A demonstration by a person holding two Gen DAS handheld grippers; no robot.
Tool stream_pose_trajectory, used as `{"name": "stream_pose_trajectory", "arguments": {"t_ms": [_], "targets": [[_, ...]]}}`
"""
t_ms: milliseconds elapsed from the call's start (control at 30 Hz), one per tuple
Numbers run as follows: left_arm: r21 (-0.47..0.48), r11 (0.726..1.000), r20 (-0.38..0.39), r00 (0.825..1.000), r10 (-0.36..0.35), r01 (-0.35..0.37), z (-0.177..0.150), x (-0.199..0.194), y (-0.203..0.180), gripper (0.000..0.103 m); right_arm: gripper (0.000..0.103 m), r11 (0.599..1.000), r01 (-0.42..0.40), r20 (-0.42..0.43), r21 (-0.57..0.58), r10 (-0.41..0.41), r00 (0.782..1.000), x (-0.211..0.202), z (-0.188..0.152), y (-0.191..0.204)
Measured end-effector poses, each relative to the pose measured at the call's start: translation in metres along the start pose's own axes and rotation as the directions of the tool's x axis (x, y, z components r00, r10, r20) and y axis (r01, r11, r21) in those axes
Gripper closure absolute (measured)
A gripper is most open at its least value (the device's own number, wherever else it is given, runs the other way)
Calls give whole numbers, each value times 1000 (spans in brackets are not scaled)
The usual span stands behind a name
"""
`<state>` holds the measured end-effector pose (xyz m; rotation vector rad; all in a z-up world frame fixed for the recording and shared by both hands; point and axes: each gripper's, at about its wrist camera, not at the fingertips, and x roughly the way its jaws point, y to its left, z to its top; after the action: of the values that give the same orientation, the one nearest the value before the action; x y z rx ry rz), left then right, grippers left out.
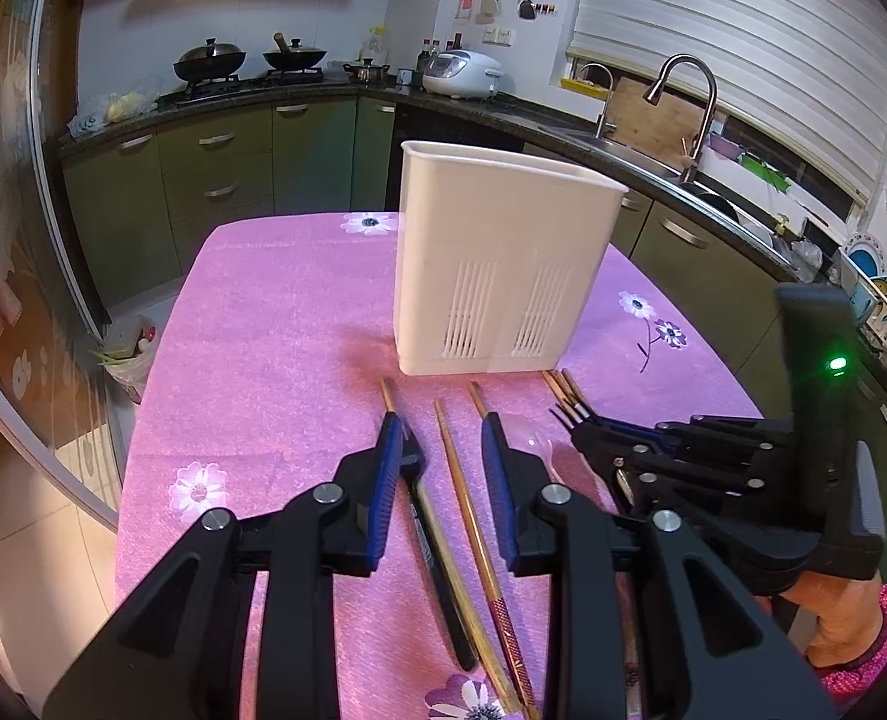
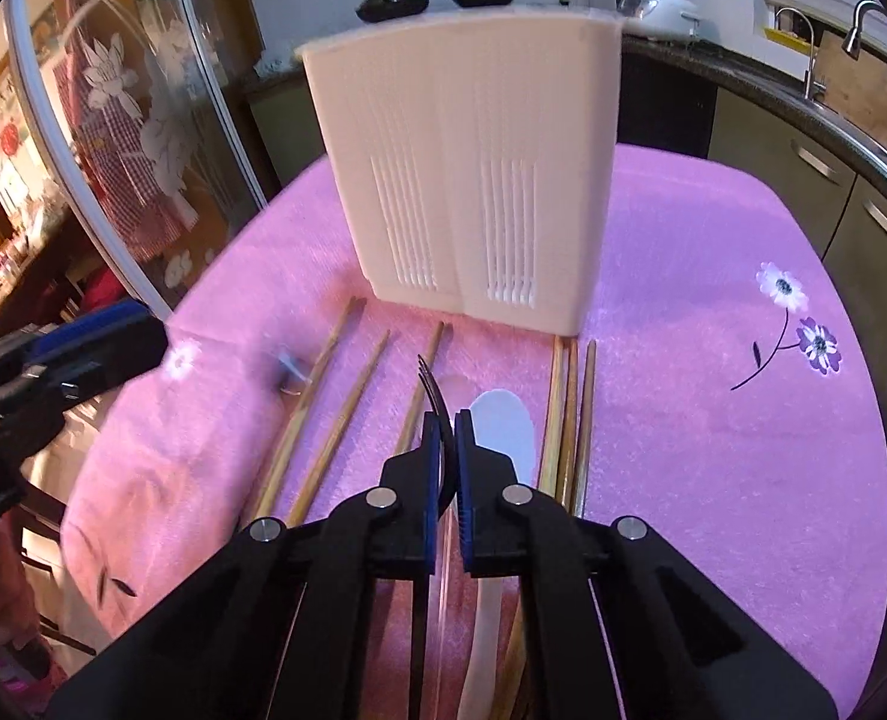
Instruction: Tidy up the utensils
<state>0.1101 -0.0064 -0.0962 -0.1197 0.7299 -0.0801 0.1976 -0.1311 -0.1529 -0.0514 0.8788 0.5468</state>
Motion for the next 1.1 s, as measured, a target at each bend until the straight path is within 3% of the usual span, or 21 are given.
{"name": "stream_pose_trajectory", "arguments": {"t_ms": [200,333,467,567,800,833,900,967,1100], "targets": [[4,1000,10,1000,-3,3,1,-4,-6,76,98,1000,-19,86,18,17,996,-33,0,-12],[-27,1000,-55,998,5,-7,-1,12,0,76,98,999,-32,88,40,29,996,-37,0,-20],[-70,994,-126,989,71,-80,-5,32,19,74,98,998,-44,103,51,39,994,-47,-1,-25],[-74,990,-159,981,108,-121,-10,46,25,59,98,997,-53,111,50,48,993,-50,-3,-27],[-70,981,-223,961,161,-180,-15,86,26,59,98,996,-72,107,53,66,992,-47,-6,-28],[-80,978,-237,957,169,-192,-15,92,28,61,98,996,-73,108,56,67,992,-48,-6,-29],[-87,974,-247,952,183,-210,-15,100,31,78,98,995,-74,114,61,66,991,-50,-6,-32],[-88,970,-241,950,199,-225,-13,103,34,80,98,995,-73,117,65,65,991,-52,-6,-35],[-122,977,-236,961,145,-177,-12,102,42,80,98,994,-76,129,75,66,989,-58,-6,-38]]}}
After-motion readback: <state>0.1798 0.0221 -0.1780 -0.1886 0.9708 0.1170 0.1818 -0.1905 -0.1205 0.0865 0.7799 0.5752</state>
